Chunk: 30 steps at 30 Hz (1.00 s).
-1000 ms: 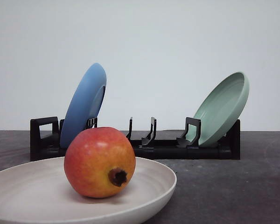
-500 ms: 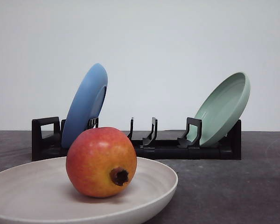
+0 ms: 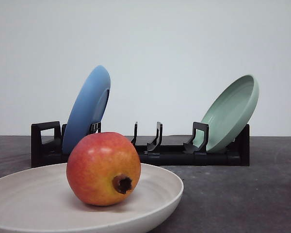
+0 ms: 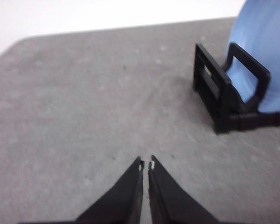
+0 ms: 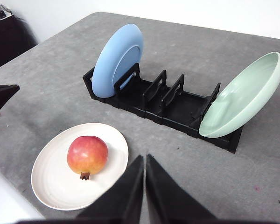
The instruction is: Place pomegranate in white plate
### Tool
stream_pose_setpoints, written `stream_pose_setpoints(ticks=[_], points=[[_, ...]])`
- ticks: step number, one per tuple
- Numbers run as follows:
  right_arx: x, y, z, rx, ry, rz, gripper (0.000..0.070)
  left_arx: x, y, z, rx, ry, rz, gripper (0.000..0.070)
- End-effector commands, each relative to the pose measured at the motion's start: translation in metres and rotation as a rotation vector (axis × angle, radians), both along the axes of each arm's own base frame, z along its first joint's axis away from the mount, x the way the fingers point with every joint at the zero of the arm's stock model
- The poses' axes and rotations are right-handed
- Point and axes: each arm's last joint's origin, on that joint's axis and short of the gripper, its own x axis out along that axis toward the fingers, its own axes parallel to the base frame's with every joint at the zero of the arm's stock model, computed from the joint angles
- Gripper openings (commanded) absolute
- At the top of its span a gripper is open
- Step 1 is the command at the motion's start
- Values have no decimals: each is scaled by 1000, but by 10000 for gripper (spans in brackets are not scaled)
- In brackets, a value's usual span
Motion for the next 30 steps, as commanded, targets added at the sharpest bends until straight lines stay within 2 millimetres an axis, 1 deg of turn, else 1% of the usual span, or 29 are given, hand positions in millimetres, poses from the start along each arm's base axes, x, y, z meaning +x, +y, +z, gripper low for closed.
stream_pose_setpoints(ticks=[1,3,7,30], points=[[0,1,3,13,-8,7,1,2,1,-3,23,-34,7,0],[0,1,3,13,-8,6,0,3,3,-6,23,-32,23,0],[0,1,3,13,-8,6,1,3,5,-6,25,-31,45,0],[0,1,3,15,-10,6,1,3,5,-6,23,-31,47,0]])
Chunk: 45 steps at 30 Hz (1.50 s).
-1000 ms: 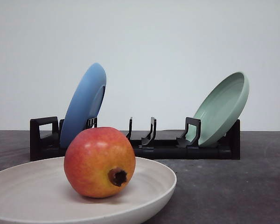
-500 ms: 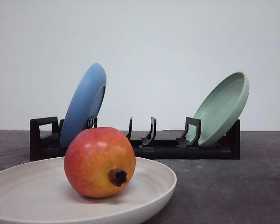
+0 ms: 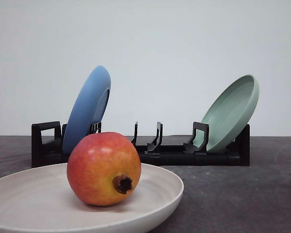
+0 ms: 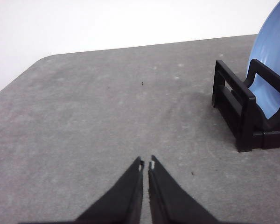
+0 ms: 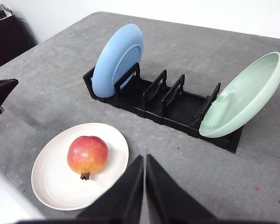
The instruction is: Place pomegranate in white plate
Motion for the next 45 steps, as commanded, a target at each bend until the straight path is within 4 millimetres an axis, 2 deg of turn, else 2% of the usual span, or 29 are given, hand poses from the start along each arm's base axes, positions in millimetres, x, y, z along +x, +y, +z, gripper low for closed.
stream_pose_setpoints(ticks=[1,12,16,19,24,28,33,37,42,45], points=[[0,1,3,15,-11,7,1,0,0,-4,11,12,0,0],[1,1,4,24,-22,7,1,0,0,-4,11,12,0,0],[11,3,-1,-25,-137,-73,1,0,0,-4,11,12,0,0],[27,5,-19,-56,-250,-171,1,0,0,-4,11,12,0,0],[54,-9,-70,-59,-426,-455,1,0,0,-4,11,12,0,0],[61,-25,-109,-15,-454,-640,1,0,0,-4,11,12,0,0],[61,-34,-150,-67,-408,-721,1,0,0,-4,11,12,0,0],[60,-37,-170,-80,-392,-751,1,0,0,-4,11,12,0,0],[59,-39,-185,-85,-391,-768,1,0,0,-4,11,12,0,0],[58,-39,-193,-110,-322,-763,1,0,0,-4,11,12,0,0]])
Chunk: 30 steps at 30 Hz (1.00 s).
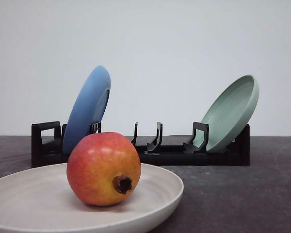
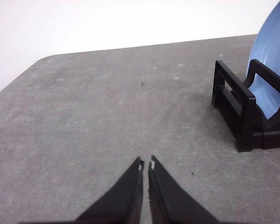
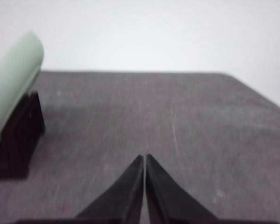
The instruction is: Place pomegranate in white plate
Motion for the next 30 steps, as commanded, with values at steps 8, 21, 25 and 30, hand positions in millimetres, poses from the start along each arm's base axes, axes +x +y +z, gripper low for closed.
stream_pose_setpoints(ticks=[8,21,25,30], points=[[0,0,-7,10,60,6,1,0,0,-4,11,12,0,0],[0,0,-7,10,58,5,1,0,0,-4,11,13,0,0],[0,0,-7,10,58,5,1,0,0,-4,11,13,0,0],[0,0,-7,10,58,5,1,0,0,-4,11,12,0,0]])
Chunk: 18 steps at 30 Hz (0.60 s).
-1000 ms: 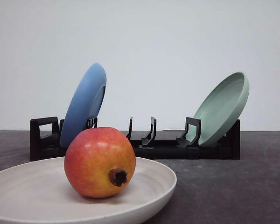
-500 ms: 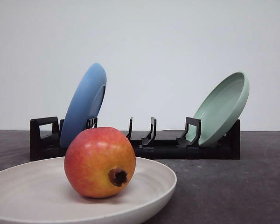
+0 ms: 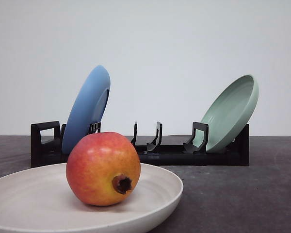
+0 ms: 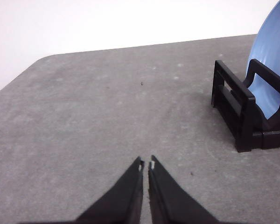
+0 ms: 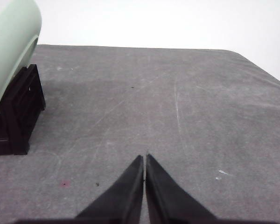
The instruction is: Place pomegranate in white plate
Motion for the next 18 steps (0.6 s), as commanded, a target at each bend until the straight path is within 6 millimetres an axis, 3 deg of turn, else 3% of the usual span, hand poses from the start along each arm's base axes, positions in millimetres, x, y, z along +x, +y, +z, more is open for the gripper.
stream_pose_setpoints(ticks=[1,18], points=[[0,0,-1,8,-3,-1,1,0,0,-4,10,12,1,0],[0,0,-1,8,-3,-1,1,0,0,-4,10,12,1,0]])
